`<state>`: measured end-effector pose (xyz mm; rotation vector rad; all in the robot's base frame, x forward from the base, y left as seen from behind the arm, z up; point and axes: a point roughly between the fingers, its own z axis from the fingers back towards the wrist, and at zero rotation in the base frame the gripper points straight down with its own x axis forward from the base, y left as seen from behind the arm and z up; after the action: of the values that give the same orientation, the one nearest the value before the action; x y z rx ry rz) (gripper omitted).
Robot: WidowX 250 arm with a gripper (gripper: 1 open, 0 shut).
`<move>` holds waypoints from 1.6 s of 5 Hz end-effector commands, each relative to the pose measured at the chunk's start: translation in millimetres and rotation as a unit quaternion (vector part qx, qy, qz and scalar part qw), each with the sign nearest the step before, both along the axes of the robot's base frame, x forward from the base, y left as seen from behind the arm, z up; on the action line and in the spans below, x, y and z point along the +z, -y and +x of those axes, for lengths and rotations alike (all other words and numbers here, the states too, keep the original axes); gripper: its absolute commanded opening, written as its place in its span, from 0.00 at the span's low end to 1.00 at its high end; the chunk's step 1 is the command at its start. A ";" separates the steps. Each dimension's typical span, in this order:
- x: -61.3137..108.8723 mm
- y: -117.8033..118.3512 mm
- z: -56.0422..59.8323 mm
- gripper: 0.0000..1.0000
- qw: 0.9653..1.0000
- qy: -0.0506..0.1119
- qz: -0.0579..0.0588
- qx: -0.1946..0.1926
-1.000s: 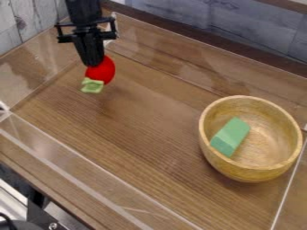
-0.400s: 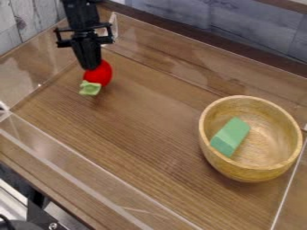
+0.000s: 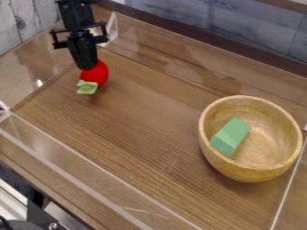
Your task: Move the red fruit to the left
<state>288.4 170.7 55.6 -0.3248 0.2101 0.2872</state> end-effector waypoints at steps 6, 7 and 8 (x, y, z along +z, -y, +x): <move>4.2 -21.2 6.5 0.00 0.998 0.019 -0.054 0.006; 1.4 -20.9 6.0 0.00 0.998 0.017 -0.067 0.006; -2.5 -19.8 5.5 0.00 0.996 0.014 -0.082 0.005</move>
<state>288.7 184.2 40.5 -0.5192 0.2496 0.2783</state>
